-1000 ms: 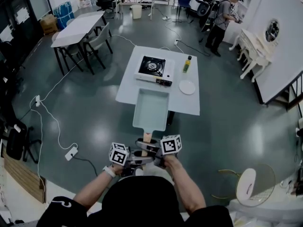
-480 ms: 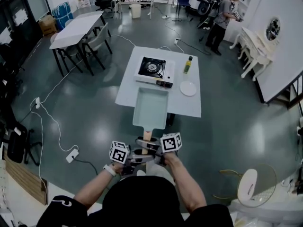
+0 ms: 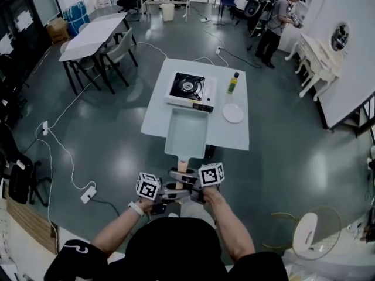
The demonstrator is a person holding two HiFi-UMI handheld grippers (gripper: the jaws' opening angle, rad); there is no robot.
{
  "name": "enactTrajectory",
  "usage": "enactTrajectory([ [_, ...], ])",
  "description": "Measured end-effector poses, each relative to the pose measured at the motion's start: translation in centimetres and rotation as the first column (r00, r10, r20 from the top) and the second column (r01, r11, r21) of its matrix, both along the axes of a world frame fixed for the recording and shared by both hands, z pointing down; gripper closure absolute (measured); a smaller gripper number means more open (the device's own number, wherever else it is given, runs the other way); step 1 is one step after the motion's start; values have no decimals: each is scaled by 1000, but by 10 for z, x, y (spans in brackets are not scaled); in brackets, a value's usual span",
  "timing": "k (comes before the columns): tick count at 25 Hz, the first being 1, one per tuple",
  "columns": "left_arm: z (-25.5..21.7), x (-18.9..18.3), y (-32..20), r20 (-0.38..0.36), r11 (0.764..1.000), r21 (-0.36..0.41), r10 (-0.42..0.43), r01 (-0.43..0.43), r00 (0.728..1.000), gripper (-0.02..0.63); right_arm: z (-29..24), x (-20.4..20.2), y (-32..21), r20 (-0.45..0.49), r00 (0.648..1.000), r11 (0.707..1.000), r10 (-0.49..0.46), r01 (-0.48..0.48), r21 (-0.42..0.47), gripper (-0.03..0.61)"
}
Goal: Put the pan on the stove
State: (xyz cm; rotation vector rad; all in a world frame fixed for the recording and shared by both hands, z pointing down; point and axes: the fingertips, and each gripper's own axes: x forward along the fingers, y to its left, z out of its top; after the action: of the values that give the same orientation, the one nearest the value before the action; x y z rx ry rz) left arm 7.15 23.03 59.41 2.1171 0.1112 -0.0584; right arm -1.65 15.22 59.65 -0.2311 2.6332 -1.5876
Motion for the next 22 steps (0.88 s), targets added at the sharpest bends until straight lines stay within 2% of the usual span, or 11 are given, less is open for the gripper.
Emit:
enactTrajectory([
  [11, -2, 6, -56, -7, 1000, -19, 5, -5, 1000, 494, 1, 8, -57, -20, 1000, 1000, 9, -10, -13, 428],
  [16, -1, 2, -81, -1, 1000, -22, 4, -4, 1000, 495, -2, 2, -81, 6, 1000, 1000, 2, -2, -16, 428],
  [22, 0, 4, -108, 3, 1000, -27, 9, -9, 1000, 495, 1, 7, -109, -19, 1000, 1000, 11, -11, -6, 428],
])
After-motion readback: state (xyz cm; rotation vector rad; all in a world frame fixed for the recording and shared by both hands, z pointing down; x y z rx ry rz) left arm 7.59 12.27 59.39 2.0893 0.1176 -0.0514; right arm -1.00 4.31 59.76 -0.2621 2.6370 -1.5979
